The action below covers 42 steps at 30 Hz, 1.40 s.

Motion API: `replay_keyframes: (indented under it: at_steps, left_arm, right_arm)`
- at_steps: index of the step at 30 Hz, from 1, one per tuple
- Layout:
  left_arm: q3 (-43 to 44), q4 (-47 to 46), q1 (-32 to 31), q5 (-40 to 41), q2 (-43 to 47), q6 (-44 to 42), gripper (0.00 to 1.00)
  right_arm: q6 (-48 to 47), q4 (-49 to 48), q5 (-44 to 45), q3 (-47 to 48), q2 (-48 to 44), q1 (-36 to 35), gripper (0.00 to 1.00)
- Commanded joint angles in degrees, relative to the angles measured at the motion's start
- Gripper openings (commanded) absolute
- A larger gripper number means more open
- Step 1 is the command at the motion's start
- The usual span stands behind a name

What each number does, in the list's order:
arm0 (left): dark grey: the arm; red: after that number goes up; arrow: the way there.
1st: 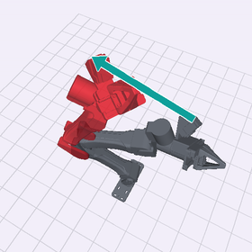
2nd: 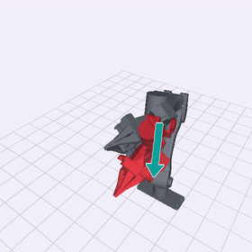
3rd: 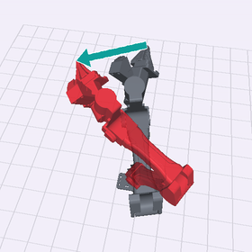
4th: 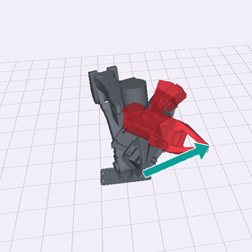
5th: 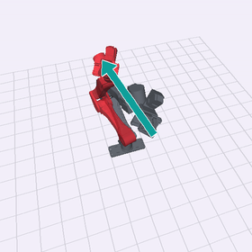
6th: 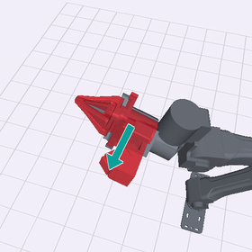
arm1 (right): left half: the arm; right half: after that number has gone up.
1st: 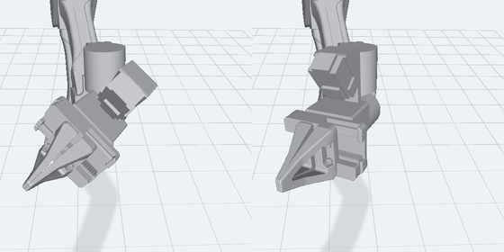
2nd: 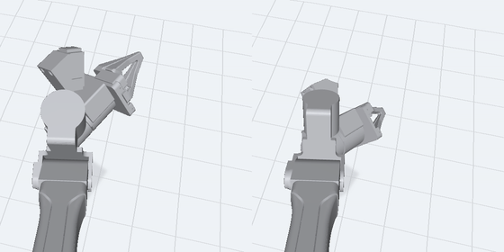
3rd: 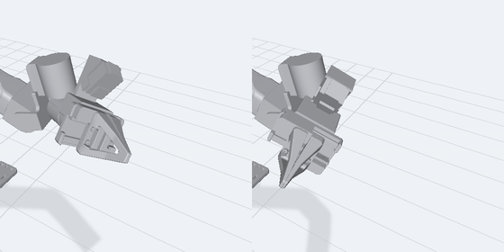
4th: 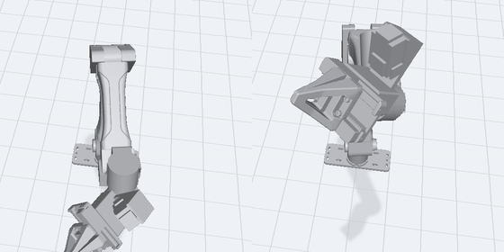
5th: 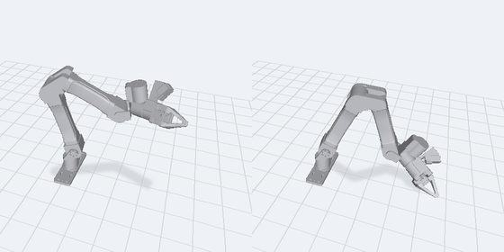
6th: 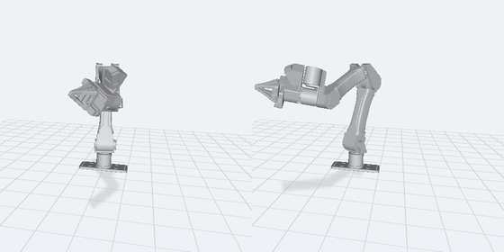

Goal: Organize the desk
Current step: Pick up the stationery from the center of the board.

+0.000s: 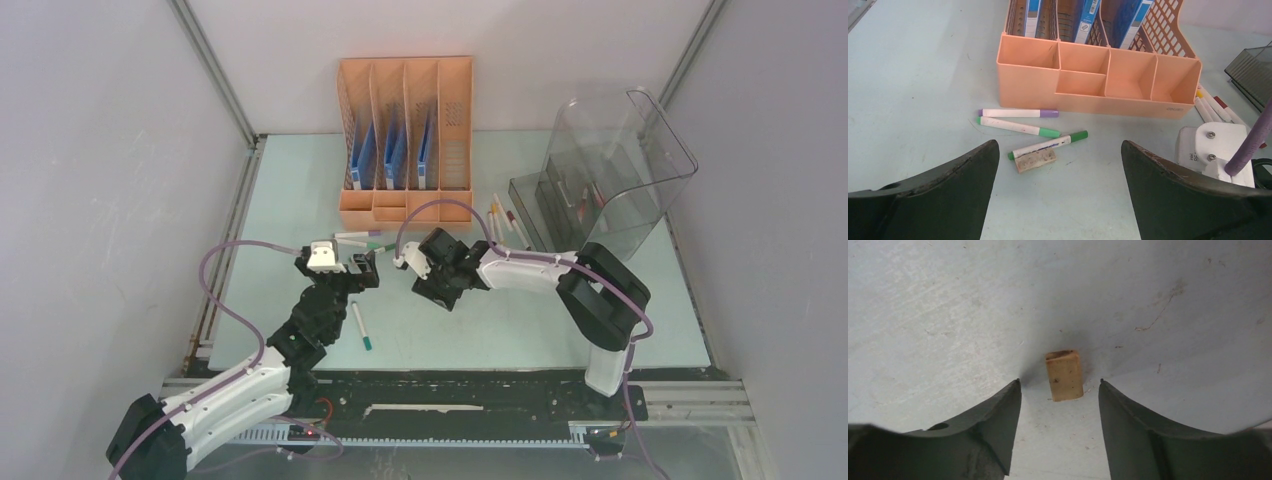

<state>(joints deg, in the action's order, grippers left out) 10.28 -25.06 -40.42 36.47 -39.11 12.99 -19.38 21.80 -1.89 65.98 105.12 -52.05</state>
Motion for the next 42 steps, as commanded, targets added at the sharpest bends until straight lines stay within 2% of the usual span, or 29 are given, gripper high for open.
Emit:
replay_keyframes:
  at_steps: [1,4,7,17,23,29,32,42]
  left_arm:
    - [0.2,-2.3,0.3,1.5,0.1,-0.8,1.00]
    - [0.3,-2.3,0.3,1.5,0.0,-0.8,1.00]
    - [0.2,-2.3,0.3,1.5,0.0,-0.8,1.00]
    - [0.2,-2.3,0.3,1.6,-0.1,-0.8,1.00]
    - [0.3,-2.3,0.3,1.6,-0.1,-0.8,1.00]
    - [0.2,-2.3,0.3,1.5,0.1,-0.8,1.00]
    - [0.0,-2.4,0.3,1.5,0.2,-0.8,1.00]
    - [0.0,-2.5,0.3,1.6,0.3,-0.8,1.00]
  right_arm:
    - [1.4,-1.3,0.1,1.9,0.2,-0.3,0.62]
    - [1.6,-1.0,-1.0,1.9,0.4,-0.2,0.55]
    - [1.9,-1.0,-1.2,1.9,0.9,-0.1,0.51]
    - [3.0,-0.9,-2.1,1.9,2.1,0.9,0.51]
    - [1.5,-0.6,-0.1,1.9,2.3,0.1,0.28]
    - [0.1,-0.4,1.9,2.0,1.5,-0.8,0.14]
    - [-0.3,-0.3,1.9,1.9,0.3,-0.8,0.10]
    - [-2.8,1.3,1.9,1.9,-5.5,0.7,0.05]
